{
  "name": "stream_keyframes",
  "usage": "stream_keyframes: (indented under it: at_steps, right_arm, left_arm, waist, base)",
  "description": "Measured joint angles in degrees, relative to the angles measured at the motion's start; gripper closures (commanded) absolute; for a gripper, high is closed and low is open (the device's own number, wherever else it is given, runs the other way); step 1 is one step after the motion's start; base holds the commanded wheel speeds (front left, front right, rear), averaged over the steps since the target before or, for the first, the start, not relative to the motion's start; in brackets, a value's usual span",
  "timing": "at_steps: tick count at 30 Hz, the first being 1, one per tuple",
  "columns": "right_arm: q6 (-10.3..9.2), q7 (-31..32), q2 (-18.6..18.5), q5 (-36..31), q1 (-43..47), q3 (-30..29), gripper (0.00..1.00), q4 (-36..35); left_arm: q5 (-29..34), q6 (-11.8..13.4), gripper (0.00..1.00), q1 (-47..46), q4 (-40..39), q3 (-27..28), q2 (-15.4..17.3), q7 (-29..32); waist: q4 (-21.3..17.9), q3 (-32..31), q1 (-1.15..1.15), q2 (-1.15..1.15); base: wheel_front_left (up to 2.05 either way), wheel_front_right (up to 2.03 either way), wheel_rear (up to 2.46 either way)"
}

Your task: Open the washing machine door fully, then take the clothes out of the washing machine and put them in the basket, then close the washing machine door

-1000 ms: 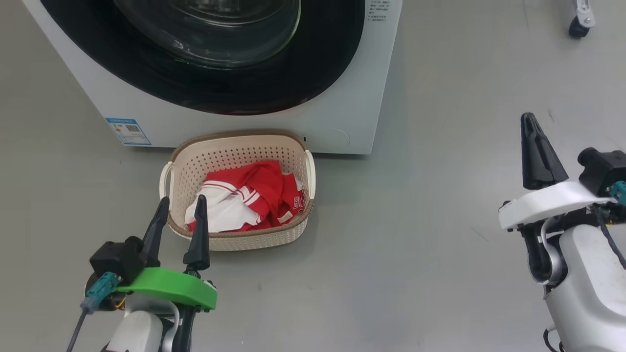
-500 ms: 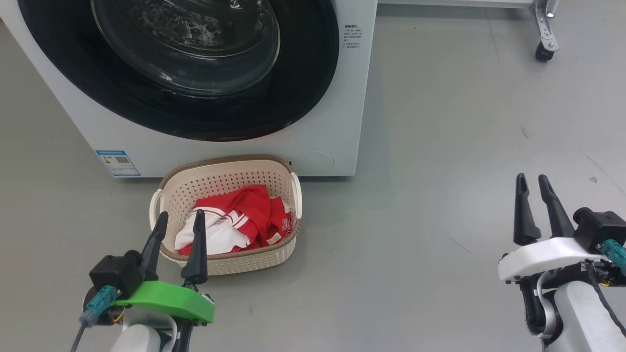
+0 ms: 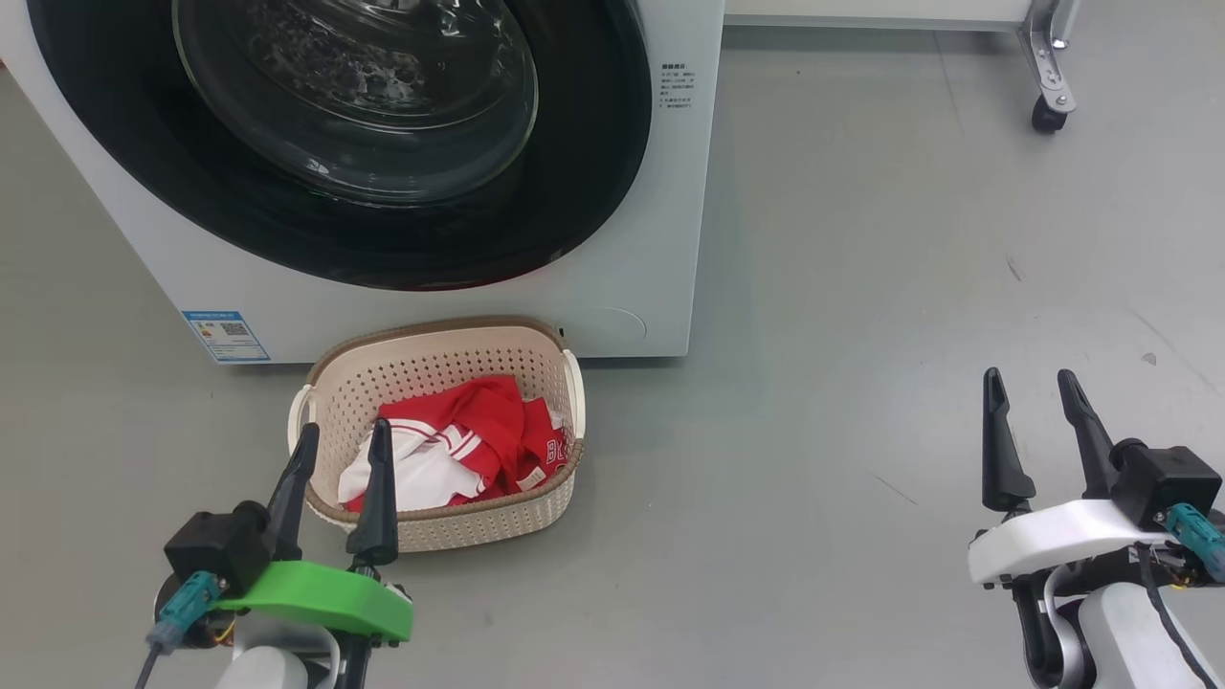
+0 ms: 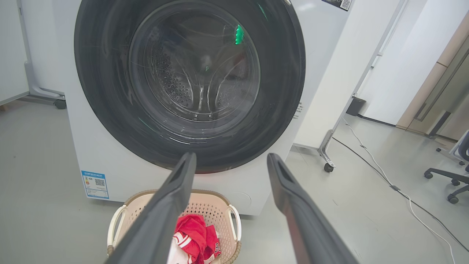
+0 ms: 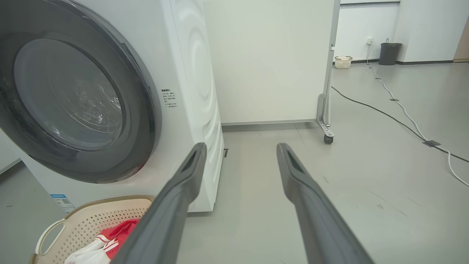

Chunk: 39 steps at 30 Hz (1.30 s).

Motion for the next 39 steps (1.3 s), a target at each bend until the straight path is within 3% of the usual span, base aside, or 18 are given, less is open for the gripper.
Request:
stream_keyframes:
  at_steps: [39]
  right_arm:
    - [0.68, 0.0, 1.8, -3.9, 3.1, -1.7, 0.0, -3.3]
  left_arm:
    - [-0.8, 0.0, 0.0, 1.3, 0.2, -1.3, 0.0, 0.0]
  waist:
    - [0.5, 0.1, 0.0, 0.0]
  base:
    - [0.0, 0.0, 0.0]
